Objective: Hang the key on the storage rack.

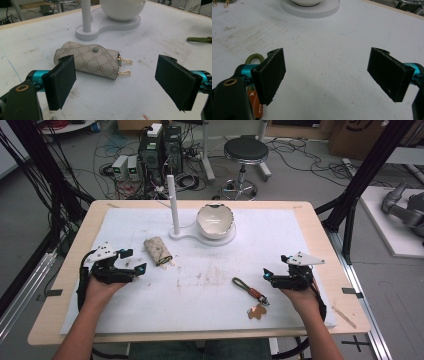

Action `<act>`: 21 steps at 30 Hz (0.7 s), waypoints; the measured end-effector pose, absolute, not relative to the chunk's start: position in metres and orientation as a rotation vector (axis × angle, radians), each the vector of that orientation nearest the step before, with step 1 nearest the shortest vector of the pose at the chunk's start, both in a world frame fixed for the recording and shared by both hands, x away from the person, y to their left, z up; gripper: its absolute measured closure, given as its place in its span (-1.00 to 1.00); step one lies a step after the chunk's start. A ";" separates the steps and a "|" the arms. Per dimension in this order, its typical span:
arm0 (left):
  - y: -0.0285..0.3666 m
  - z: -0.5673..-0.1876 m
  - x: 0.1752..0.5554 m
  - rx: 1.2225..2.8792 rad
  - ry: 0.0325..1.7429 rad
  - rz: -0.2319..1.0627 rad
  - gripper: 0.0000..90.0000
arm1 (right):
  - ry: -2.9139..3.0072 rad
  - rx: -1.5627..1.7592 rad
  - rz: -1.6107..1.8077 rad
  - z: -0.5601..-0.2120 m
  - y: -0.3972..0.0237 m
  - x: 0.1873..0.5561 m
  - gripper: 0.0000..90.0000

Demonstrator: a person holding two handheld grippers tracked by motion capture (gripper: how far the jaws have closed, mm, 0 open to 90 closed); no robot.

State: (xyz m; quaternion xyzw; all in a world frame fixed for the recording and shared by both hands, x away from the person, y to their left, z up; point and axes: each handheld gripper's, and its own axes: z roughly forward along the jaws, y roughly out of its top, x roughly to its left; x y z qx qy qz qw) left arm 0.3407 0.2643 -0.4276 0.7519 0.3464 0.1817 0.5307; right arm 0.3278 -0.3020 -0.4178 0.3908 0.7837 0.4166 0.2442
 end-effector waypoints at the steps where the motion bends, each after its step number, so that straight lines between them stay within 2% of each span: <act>1: 0.264 -0.428 0.341 1.794 0.827 0.434 -0.62 | 2.140 1.067 1.138 -0.418 -0.302 0.328 -0.66; 21: 0.265 -0.426 0.343 1.778 0.828 0.462 -0.62 | 2.247 0.976 1.155 -0.422 -0.285 0.315 -0.66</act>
